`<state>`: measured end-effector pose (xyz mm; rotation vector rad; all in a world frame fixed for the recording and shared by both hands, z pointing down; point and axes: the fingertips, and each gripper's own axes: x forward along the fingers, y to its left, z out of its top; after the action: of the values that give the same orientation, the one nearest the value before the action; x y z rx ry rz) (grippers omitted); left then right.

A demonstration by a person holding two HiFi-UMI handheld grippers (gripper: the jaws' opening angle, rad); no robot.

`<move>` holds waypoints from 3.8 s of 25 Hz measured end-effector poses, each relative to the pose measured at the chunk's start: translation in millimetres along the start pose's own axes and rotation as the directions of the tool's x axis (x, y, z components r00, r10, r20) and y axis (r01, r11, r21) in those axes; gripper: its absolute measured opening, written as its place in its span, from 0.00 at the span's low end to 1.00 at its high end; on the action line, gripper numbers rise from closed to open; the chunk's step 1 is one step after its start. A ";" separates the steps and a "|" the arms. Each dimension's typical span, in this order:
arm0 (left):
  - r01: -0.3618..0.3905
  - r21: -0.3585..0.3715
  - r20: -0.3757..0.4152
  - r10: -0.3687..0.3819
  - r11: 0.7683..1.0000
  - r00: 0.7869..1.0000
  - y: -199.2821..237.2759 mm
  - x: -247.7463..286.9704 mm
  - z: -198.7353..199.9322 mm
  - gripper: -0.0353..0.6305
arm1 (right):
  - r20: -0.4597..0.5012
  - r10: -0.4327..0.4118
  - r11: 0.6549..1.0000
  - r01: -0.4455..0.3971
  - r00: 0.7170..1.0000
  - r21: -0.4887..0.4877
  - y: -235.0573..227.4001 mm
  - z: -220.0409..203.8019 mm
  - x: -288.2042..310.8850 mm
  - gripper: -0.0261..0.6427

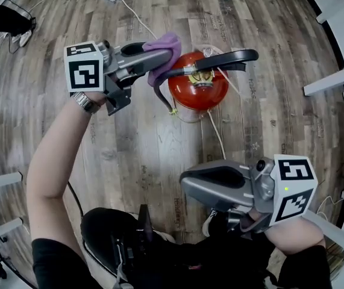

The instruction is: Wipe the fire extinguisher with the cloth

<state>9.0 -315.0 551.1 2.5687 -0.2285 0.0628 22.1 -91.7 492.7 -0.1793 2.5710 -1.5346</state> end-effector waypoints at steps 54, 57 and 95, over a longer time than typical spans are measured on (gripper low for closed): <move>-0.024 1.000 0.031 0.597 -0.020 0.802 -40.9 -31.4 -122.8 0.22 | -0.048 -0.027 1.000 0.028 0.998 0.005 1.7 -8.9 22.2 0.04; 0.045 0.995 -0.095 0.630 0.094 0.770 -10.4 -20.3 -179.3 0.22 | -0.055 -0.024 1.000 0.025 0.998 0.018 3.6 -10.7 25.3 0.04; -0.401 0.285 0.007 0.416 0.871 0.909 -4.7 -53.5 -173.3 0.22 | -0.040 -0.061 0.997 0.063 0.997 0.050 -16.7 -5.4 24.2 0.04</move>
<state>-42.5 -210.4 690.1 2.7473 -0.7947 0.3462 -2.1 -99.2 508.5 -0.2284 2.5754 -1.6396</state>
